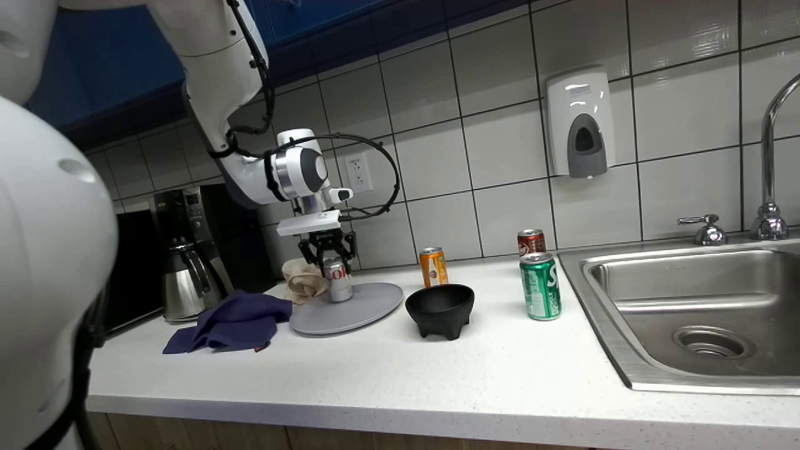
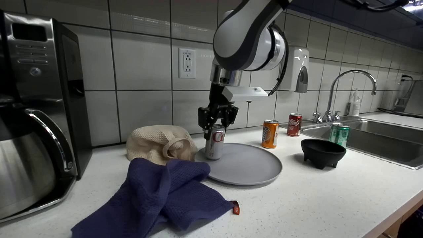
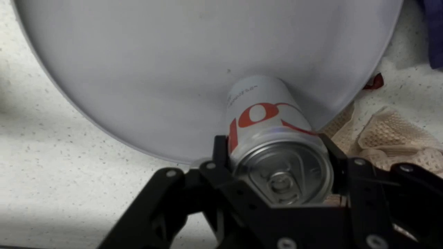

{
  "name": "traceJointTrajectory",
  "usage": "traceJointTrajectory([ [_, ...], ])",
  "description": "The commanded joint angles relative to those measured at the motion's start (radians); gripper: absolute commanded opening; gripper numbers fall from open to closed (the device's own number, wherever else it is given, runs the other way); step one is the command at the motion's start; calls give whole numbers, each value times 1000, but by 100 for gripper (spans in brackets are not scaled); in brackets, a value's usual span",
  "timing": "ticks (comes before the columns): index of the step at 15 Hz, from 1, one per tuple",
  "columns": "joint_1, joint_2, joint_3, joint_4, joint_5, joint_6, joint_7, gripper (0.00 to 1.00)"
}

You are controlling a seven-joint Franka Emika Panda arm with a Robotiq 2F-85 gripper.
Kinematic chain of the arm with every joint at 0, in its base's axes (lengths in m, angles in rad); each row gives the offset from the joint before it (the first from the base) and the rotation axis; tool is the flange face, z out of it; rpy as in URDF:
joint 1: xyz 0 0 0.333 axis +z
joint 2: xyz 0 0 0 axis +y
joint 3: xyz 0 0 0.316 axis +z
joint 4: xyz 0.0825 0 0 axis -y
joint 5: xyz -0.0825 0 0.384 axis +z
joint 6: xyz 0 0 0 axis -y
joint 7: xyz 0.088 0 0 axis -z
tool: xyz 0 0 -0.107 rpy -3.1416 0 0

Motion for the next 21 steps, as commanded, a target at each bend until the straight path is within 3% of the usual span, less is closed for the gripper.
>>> traceJointTrajectory([
  [1,-6,2,0,32,25,-58,-30,38],
  [4,-5,4,1,40,26,-70,-28,39],
  [5,-4,5,1,40,26,-71,-27,88],
  [7,-2,2,-3,38,21,-68,-22,96],
  [9,0,-11,-6,28,17,-57,-15,100],
  [21,-8,-197,-28,-126,19,34,36,100],
])
